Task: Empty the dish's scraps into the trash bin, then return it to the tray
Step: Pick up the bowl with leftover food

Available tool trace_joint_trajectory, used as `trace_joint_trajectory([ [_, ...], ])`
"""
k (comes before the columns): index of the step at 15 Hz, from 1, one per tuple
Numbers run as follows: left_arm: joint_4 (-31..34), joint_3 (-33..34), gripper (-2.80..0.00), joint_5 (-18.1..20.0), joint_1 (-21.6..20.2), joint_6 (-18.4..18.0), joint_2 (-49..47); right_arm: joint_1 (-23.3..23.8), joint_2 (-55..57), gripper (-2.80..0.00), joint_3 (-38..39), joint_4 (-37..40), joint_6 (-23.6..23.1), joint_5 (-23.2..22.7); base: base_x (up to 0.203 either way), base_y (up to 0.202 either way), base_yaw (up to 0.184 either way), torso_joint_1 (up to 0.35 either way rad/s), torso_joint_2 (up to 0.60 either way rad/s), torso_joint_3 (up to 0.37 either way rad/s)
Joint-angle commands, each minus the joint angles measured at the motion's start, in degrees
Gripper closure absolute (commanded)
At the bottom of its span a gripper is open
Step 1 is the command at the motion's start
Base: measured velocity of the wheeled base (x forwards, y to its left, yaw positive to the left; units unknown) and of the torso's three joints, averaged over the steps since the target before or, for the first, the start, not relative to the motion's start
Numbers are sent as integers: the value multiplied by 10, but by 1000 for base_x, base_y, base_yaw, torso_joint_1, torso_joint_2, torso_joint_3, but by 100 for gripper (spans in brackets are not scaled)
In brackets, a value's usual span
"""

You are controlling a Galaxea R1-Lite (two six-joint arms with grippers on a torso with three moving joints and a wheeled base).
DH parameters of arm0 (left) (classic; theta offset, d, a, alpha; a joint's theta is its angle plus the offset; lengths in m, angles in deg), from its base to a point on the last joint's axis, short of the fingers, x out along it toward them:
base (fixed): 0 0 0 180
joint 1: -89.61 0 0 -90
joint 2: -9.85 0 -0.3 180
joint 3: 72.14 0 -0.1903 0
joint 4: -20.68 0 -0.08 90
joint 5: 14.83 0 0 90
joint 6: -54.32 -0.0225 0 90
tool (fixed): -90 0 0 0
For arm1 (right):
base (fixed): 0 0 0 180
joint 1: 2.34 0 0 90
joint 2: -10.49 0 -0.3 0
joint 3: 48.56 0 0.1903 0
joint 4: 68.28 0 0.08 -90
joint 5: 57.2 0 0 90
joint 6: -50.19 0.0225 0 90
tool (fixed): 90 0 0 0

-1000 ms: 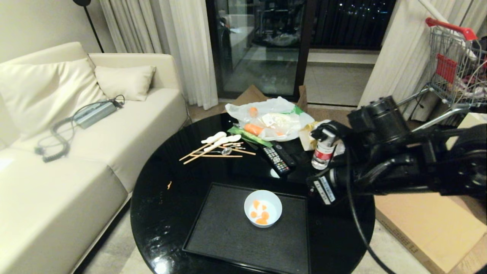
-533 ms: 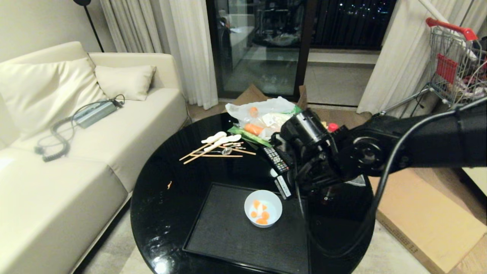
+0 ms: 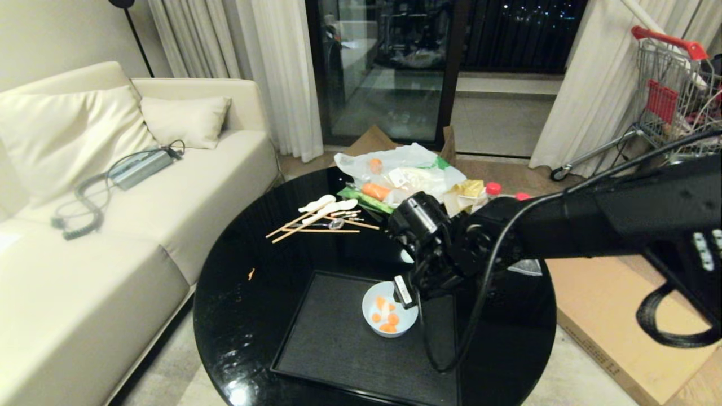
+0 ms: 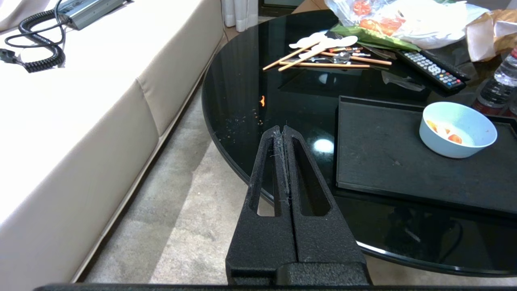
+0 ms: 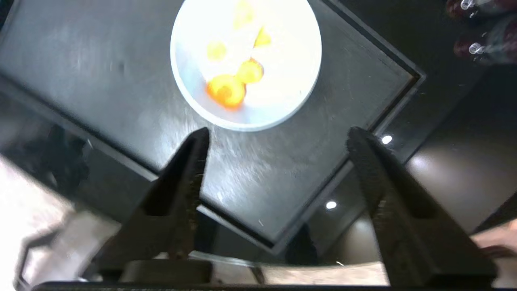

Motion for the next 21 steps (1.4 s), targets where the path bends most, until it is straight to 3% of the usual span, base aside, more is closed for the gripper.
trace_joint_trajectory([
  [1,0,0,0,0,0,0,0,-1,53,-280,-39,18,33,5,0,0,0,0,0,0],
  [6,0,0,0,0,0,0,0,8,121,-280,-97,51,59,17,0,0,0,0,0,0],
  [13,0,0,0,0,0,0,0,23,164,-280,-110,47,62,16,0,0,0,0,0,0],
  [17,0,0,0,0,0,0,0,24,187,-280,-145,53,104,17,0,0,0,0,0,0],
  [21,0,0,0,0,0,0,0,24,202,-280,-157,52,105,17,0,0,0,0,0,0],
])
